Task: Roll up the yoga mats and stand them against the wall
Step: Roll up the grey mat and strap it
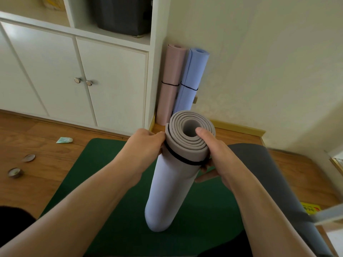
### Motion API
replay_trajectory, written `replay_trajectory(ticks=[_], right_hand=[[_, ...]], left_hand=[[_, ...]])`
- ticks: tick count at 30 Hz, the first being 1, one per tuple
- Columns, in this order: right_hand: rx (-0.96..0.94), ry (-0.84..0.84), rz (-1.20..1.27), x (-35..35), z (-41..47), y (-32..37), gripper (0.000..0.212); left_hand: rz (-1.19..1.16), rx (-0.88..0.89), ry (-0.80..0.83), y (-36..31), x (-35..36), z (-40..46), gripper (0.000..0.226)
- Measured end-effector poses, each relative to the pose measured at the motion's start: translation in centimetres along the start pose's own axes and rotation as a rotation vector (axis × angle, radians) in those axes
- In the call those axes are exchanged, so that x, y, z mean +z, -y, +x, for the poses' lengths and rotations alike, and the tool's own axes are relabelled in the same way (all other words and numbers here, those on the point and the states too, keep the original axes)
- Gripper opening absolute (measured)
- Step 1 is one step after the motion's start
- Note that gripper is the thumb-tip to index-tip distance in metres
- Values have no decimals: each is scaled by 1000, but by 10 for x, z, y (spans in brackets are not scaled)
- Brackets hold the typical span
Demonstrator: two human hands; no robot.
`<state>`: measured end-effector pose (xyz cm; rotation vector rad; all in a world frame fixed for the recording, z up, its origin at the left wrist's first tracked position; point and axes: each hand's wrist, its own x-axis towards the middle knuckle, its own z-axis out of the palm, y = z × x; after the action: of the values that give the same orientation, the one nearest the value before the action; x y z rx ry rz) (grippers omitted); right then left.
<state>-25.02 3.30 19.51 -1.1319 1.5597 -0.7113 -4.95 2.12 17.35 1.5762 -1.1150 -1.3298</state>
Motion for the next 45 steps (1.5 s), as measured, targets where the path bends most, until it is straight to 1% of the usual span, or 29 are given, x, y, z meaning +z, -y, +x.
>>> replay_trajectory(ticks=[2,5,7,10,14,18,20,22,24,25,26,27,28,29,30,32,34,36,39,42,44,45], right_hand=[[-5,-7,0,0,-1,-1,58],[-10,-14,11,-1,-2,-2,56],[-15,-13,14,-2,-3,-2,56],[-22,-14,23,-2,-4,-1,53],[-40,15,20,-1,-7,0,50],[-44,39,26,2,-8,-1,49],[-46,47,46,1,-7,-3,49],[-54,65,109,-2,-7,-8,60],[-39,105,220,-10,-4,-16,86],[-9,112,289,-14,0,-21,96],[20,111,355,-17,3,-25,96],[27,98,390,-17,5,-27,83],[13,70,385,-17,7,-29,60],[-2,37,347,-15,9,-31,38],[-10,3,297,-12,10,-33,32],[-8,-74,196,-6,13,-38,36],[-6,-130,70,-3,15,-41,33],[-11,-156,-10,-5,17,-43,33],[-4,-205,-121,-6,22,-49,39],[94,-195,-178,-3,36,-64,39],[168,-143,-240,0,45,-76,46],[175,-116,-260,1,49,-81,45]], left_hand=[[17,16,17,1,-1,2,49],[-53,-22,72,-1,-2,3,33],[-88,-28,106,-2,-2,0,28],[-64,22,137,4,-1,-2,30],[-20,54,131,6,-4,0,32],[-4,77,101,10,-8,2,17],[2,95,105,14,-8,2,13],[22,128,97,19,-8,1,14],[96,181,59,24,-10,0,19],[150,206,38,27,-12,2,19],[199,225,22,30,-14,3,20],[236,243,13,33,-16,5,20],[265,261,8,35,-17,6,21],[298,285,4,37,-18,7,21],[343,318,-3,37,-19,7,20],[453,396,-24,38,-18,7,17],[523,440,-37,41,-19,9,16],[575,436,-6,45,-20,14,16],[679,377,47,55,-19,21,19],[760,312,91,69,-17,29,16],[808,285,117,77,-14,34,16],[837,269,131,80,-13,37,17]])
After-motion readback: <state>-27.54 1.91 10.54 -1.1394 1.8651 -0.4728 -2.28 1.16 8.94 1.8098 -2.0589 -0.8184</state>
